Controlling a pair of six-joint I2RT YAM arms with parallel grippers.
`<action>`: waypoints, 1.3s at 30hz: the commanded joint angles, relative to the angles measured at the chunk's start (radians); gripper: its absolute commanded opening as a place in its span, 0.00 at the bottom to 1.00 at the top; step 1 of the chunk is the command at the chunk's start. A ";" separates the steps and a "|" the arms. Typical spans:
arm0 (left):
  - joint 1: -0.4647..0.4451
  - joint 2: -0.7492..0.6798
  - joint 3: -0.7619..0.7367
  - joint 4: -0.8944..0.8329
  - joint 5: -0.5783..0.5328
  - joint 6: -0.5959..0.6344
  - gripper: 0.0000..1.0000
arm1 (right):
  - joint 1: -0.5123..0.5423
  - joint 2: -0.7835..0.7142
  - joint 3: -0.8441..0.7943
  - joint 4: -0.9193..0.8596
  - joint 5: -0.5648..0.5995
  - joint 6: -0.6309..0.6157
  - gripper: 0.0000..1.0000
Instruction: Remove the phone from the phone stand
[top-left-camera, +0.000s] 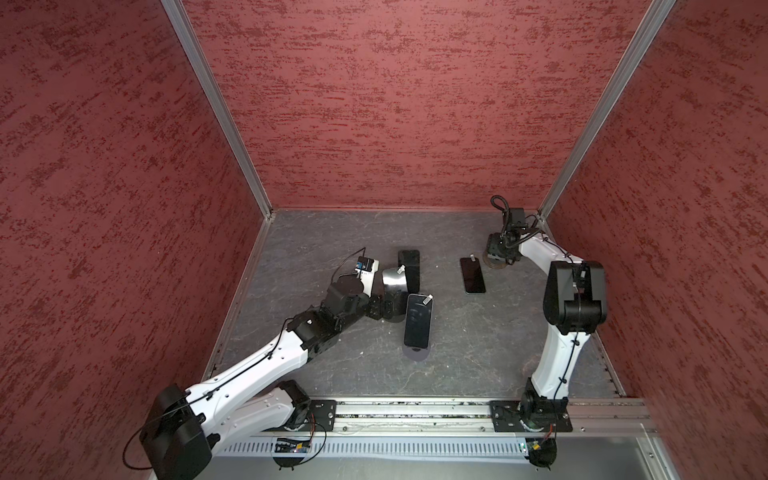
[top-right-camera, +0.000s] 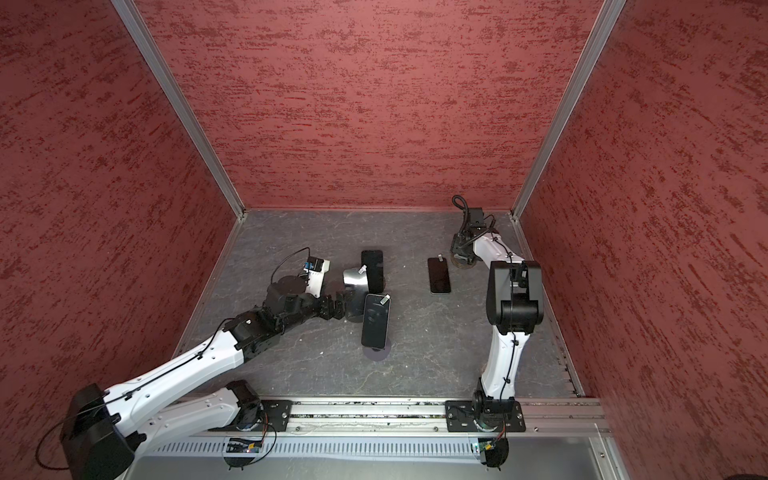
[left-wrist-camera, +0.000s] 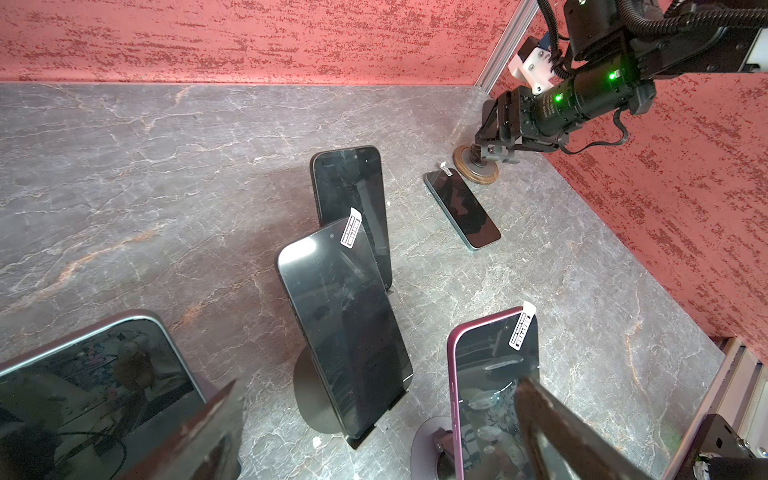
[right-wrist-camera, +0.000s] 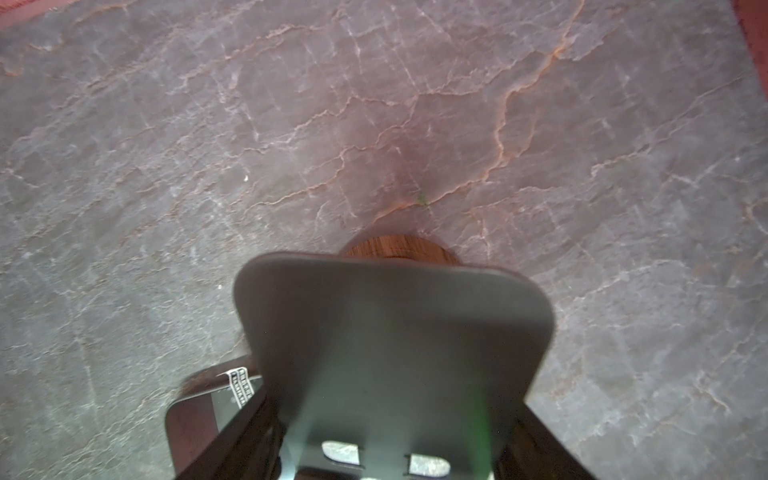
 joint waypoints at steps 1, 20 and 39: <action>0.007 -0.008 0.030 0.001 0.008 -0.001 0.99 | -0.006 0.006 0.042 0.039 -0.015 -0.009 0.56; 0.007 -0.036 0.033 -0.031 -0.014 -0.040 0.99 | -0.007 -0.082 0.014 0.031 0.010 -0.007 0.90; -0.004 -0.055 0.052 -0.154 -0.051 -0.094 1.00 | 0.041 -0.469 -0.213 -0.019 0.006 0.037 0.99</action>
